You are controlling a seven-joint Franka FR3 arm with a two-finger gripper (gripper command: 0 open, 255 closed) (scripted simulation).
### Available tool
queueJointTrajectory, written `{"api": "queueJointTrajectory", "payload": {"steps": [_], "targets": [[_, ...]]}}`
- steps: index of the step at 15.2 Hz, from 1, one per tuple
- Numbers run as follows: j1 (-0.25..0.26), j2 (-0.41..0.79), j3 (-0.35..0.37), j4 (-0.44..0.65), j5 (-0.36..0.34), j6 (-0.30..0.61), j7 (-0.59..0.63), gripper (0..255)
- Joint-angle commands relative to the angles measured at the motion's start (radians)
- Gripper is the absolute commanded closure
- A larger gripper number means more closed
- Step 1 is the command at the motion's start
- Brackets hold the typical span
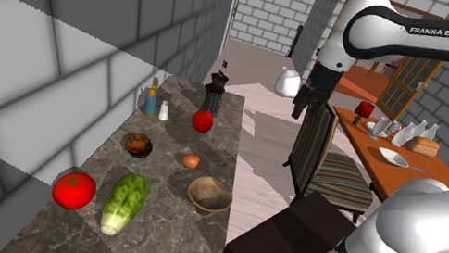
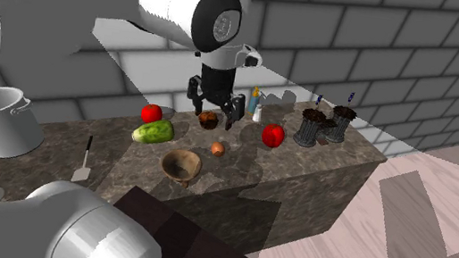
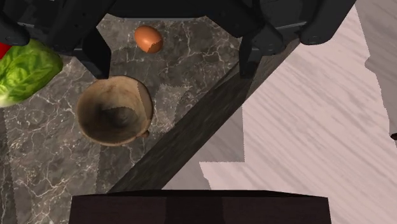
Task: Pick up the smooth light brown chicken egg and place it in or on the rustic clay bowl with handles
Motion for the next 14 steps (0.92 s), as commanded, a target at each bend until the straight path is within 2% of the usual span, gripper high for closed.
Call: {"api": "queueJointTrajectory", "payload": {"steps": [1, 8, 14], "targets": [[0.007, 0.04, -0.013, -0.03, 0.008, 0.079, -0.027, 0], [0.049, 0.26, -0.05, -0.061, 0.064, 0.343, -0.131, 0], [0.096, 0.489, -0.077, -0.022, 0.159, 0.538, -0.252, 0]]}}
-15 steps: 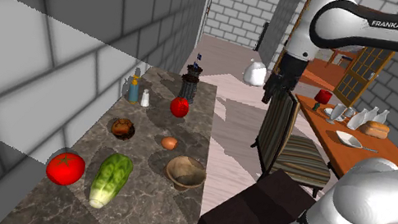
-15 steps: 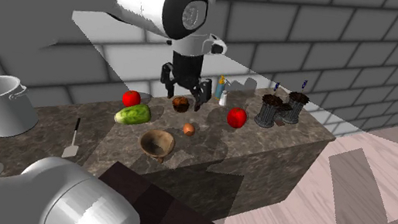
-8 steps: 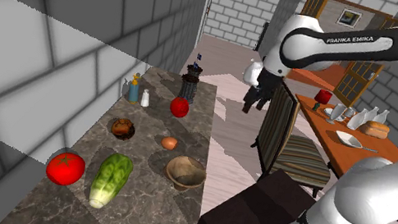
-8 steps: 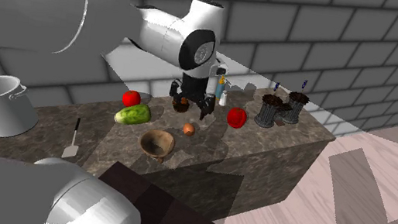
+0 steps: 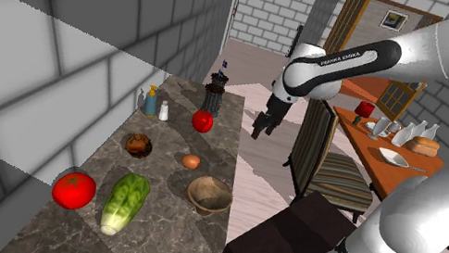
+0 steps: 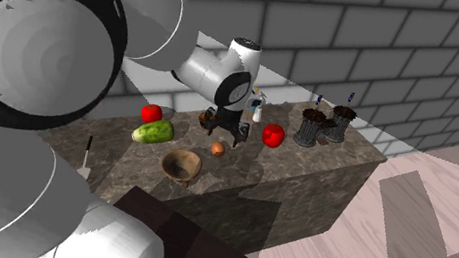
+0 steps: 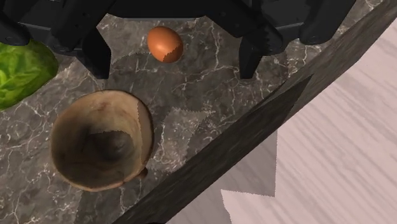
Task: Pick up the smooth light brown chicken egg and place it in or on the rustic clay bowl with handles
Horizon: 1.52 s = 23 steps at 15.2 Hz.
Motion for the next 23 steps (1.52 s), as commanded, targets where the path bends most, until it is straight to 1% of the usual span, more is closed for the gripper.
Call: {"api": "queueJointTrajectory", "payload": {"steps": [1, 4, 7, 10, 13, 18, 23], "targets": [[0.018, 0.088, -0.005, 0.028, 0.042, 0.062, -0.046, 0], [0.036, 0.21, -0.005, 0.074, 0.116, 0.136, -0.124, 0], [0.042, 0.333, 0.008, 0.135, 0.196, 0.193, -0.206, 0], [0.037, 0.453, 0.034, 0.207, 0.27, 0.237, -0.284, 0], [0.023, 0.572, 0.069, 0.291, 0.329, 0.27, -0.35, 0], [-0.003, 0.765, 0.127, 0.451, 0.387, 0.305, -0.429, 0], [-0.015, 0.956, 0.172, 0.64, 0.402, 0.316, -0.474, 0]]}}
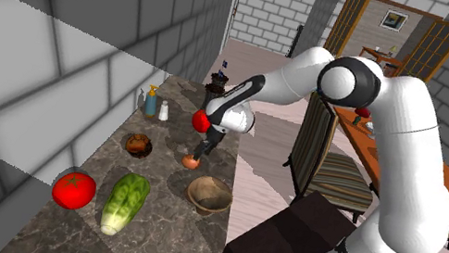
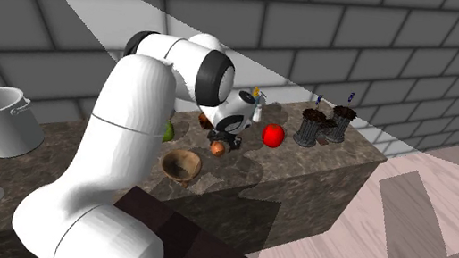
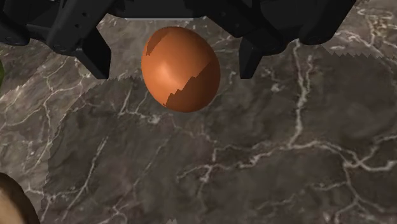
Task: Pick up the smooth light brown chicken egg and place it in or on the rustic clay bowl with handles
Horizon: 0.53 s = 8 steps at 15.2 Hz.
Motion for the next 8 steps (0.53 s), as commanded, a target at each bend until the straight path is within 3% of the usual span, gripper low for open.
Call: {"api": "queueJointTrajectory", "payload": {"steps": [1, 8], "targets": [[-0.006, 0.041, 0.011, 0.04, 0.004, 0.002, -0.015, 0], [0.002, 0.138, 0.028, 0.096, 0.016, 0.049, -0.022, 0]]}}
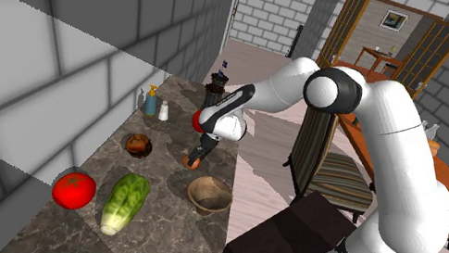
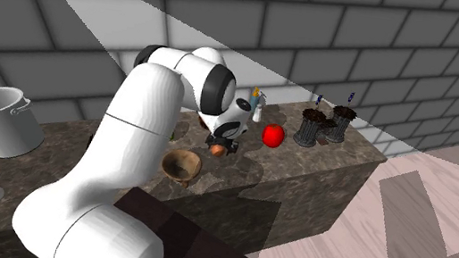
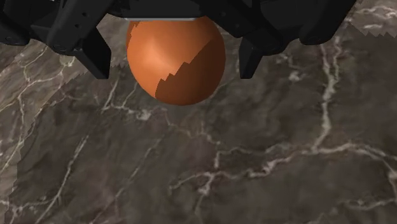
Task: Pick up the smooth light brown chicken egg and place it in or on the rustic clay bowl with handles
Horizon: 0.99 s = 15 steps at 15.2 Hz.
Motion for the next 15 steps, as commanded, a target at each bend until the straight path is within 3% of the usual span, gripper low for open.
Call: {"api": "queueJointTrajectory", "payload": {"steps": [1, 8, 9, 15], "targets": [[0.0, 0.017, 0.004, 0.007, 0.003, 0.011, -0.004, 0], [0.0, 0.017, 0.004, 0.007, 0.003, 0.011, -0.004, 0], [0.0, 0.017, 0.004, 0.007, 0.003, 0.011, -0.004, 255], [-0.001, 0.017, 0.004, 0.007, 0.003, 0.01, -0.005, 255]]}}
